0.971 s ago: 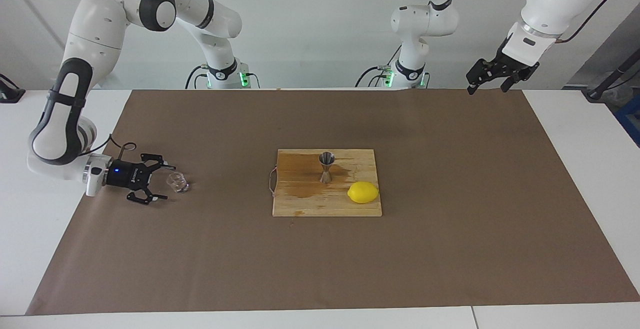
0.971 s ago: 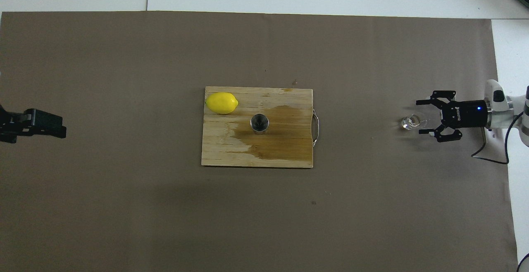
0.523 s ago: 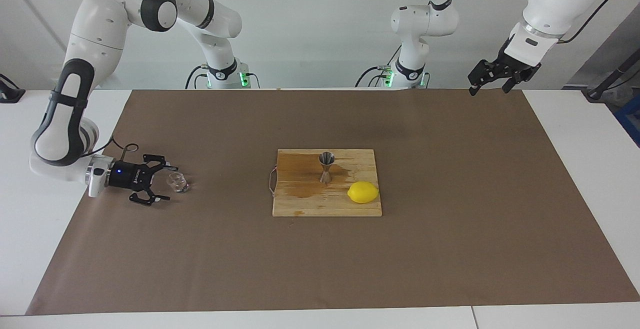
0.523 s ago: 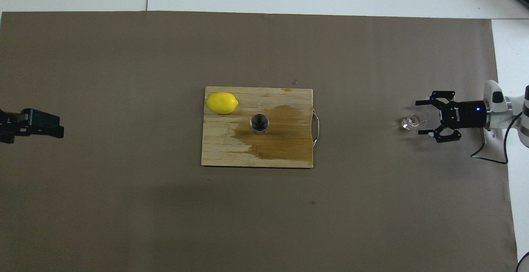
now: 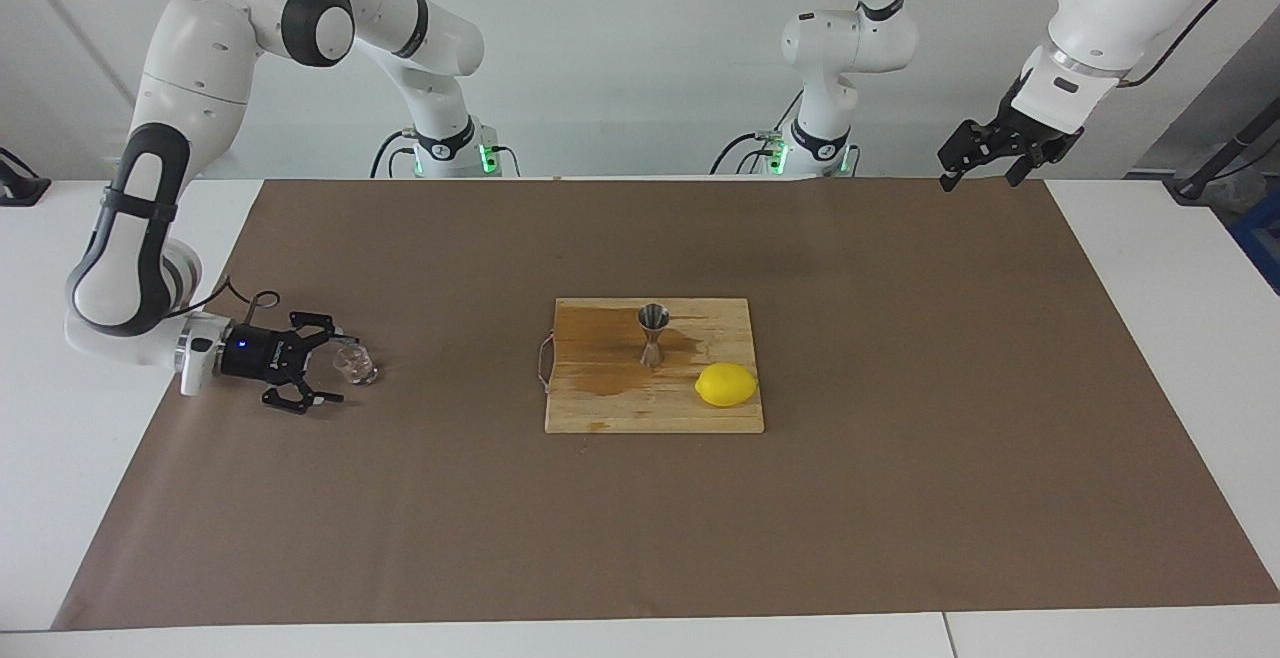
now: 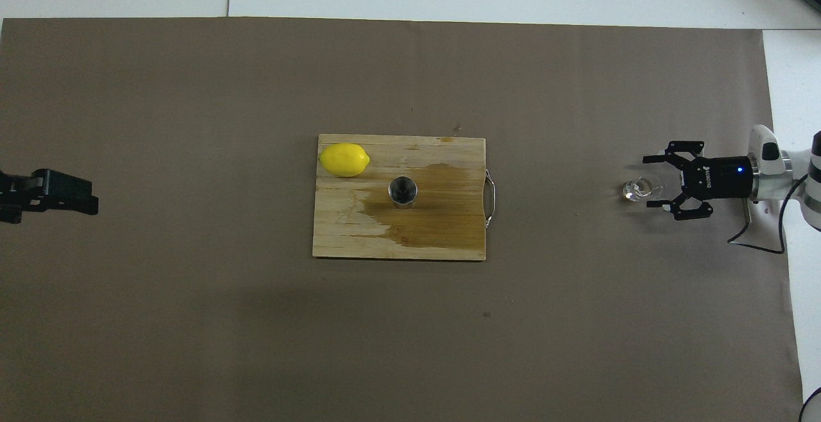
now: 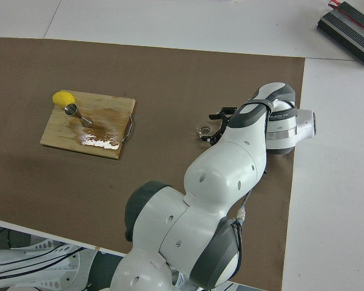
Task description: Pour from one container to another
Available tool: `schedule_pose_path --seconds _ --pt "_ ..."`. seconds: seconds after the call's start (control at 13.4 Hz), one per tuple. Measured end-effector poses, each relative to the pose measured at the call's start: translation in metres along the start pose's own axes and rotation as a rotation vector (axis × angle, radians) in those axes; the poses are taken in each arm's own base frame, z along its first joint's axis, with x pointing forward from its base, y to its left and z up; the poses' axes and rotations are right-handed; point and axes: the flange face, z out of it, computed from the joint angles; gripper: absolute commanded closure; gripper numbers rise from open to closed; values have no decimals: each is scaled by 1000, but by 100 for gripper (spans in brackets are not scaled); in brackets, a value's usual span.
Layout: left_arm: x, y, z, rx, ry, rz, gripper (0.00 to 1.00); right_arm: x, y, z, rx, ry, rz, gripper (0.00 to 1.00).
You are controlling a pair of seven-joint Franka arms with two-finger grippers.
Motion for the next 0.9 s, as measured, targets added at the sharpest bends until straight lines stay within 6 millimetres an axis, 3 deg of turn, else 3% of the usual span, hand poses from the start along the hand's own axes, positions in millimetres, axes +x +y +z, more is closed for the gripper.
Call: schedule_pose_path --seconds 0.15,0.45,0.9 --pt "0 0 -1 0 7 23 0 0 0 1 1 0 -1 19" --pt "2 0 -2 -1 24 38 0 4 3 13 21 -2 -7 18" --pt "7 0 -7 -5 72 36 0 3 3 14 22 -1 -5 18"
